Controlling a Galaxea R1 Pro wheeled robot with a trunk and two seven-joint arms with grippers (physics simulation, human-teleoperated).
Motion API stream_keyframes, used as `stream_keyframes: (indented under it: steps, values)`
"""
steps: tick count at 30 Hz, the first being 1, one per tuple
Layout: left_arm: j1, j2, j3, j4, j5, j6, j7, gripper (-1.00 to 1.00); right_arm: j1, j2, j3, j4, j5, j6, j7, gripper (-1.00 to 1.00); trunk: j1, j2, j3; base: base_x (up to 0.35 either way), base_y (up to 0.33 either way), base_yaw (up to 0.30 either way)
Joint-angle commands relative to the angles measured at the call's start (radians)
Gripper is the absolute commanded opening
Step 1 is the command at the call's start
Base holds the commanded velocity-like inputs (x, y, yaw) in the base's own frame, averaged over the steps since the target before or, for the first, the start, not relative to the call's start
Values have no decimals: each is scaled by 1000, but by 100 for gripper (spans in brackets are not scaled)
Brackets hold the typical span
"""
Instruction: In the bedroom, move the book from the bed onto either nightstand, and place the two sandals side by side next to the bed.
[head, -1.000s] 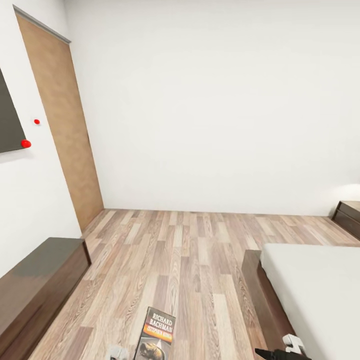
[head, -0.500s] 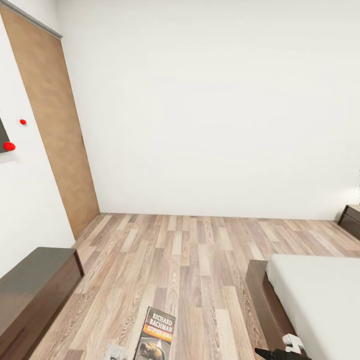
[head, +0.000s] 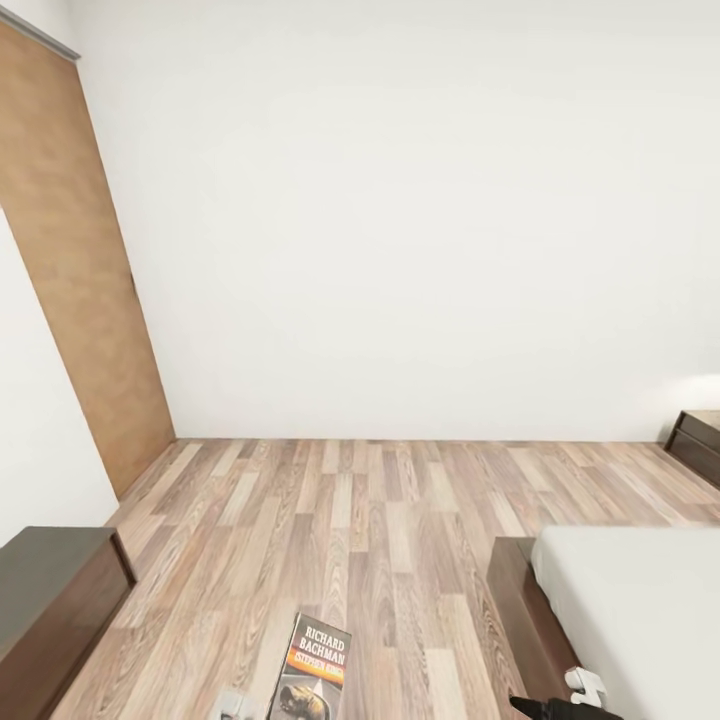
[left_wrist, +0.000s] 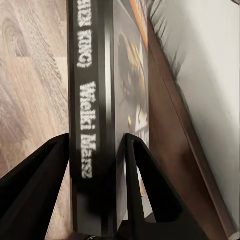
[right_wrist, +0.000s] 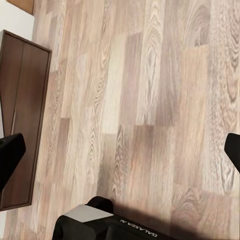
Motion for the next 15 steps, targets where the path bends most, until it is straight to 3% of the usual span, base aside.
stream_keyframes:
  steps: [1,15]
  values:
    - [-1,0,3,0,7,7,-5,-100,0,0,6,-1,-10,9,3,100,1,-1,-1,272,0,-4]
    - [-1,0,3,0,8,7,-5,-100,0,0,6,-1,-10,10,2,100,1,-1,-1,268,0,0]
